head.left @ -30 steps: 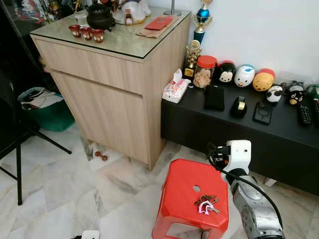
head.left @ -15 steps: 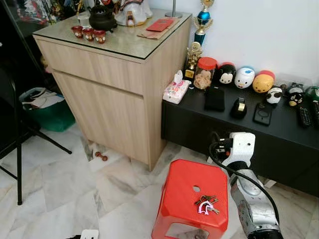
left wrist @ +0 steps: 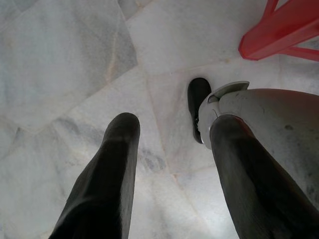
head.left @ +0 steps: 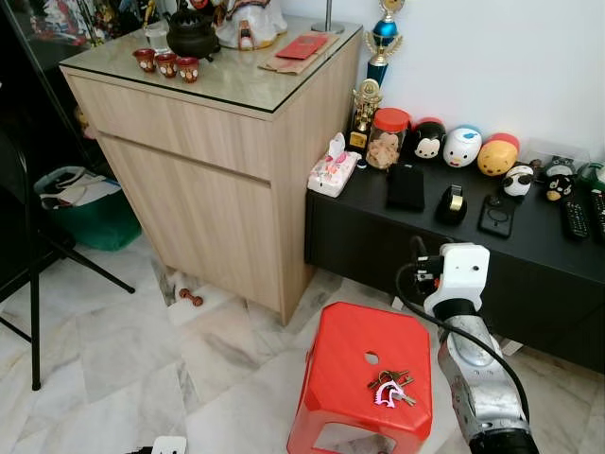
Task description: Hang keys on a hook
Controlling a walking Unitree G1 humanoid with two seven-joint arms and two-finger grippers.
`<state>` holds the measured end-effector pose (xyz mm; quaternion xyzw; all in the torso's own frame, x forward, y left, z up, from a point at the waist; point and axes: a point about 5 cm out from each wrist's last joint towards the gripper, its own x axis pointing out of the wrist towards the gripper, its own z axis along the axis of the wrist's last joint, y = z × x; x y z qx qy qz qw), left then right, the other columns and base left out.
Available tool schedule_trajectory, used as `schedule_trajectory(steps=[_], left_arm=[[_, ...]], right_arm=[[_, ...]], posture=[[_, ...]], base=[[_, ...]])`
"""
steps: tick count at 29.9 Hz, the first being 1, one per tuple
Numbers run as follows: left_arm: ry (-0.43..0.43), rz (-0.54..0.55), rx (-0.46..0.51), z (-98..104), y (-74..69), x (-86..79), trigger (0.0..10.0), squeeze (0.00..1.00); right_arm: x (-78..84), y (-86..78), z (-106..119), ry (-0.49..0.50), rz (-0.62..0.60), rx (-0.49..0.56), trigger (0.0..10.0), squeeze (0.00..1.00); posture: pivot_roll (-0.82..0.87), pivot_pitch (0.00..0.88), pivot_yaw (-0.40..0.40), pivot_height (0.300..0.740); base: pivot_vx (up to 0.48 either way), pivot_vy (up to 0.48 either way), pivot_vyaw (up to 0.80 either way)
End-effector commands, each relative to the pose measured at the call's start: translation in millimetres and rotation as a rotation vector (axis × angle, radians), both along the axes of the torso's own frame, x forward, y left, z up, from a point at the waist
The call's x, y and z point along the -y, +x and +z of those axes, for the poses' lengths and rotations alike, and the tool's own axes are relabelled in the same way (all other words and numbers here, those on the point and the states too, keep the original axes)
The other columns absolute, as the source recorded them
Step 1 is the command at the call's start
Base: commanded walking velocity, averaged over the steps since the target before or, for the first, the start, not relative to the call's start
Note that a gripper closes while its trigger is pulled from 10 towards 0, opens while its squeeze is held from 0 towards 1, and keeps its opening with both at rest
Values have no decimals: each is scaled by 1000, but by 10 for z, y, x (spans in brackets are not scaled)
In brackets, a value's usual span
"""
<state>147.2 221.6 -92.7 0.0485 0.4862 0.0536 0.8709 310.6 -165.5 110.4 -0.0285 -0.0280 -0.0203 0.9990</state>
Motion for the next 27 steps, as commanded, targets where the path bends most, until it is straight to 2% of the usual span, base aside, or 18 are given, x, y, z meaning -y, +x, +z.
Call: schedule_trajectory(steps=[1, 13, 27], left_arm=[[11, 3, -10, -12, -49, -27, 10000, 0], [1, 38, -12, -15, -61, -39, 10000, 0], [-16, 43, -10, -17, -55, -21, 10000, 0]], right_arm=[[-35, 1, -1, 13, 5, -2, 10000, 0], [-22, -50, -82, 11, -17, -23, 10000, 0], [-8, -63, -126, 27, -37, -42, 10000, 0]], posture=[[103, 75, -19, 710], [99, 82, -11, 636], [102, 88, -10, 636]], base=[[0, 0, 0], [0, 0, 0], [0, 0, 0]])
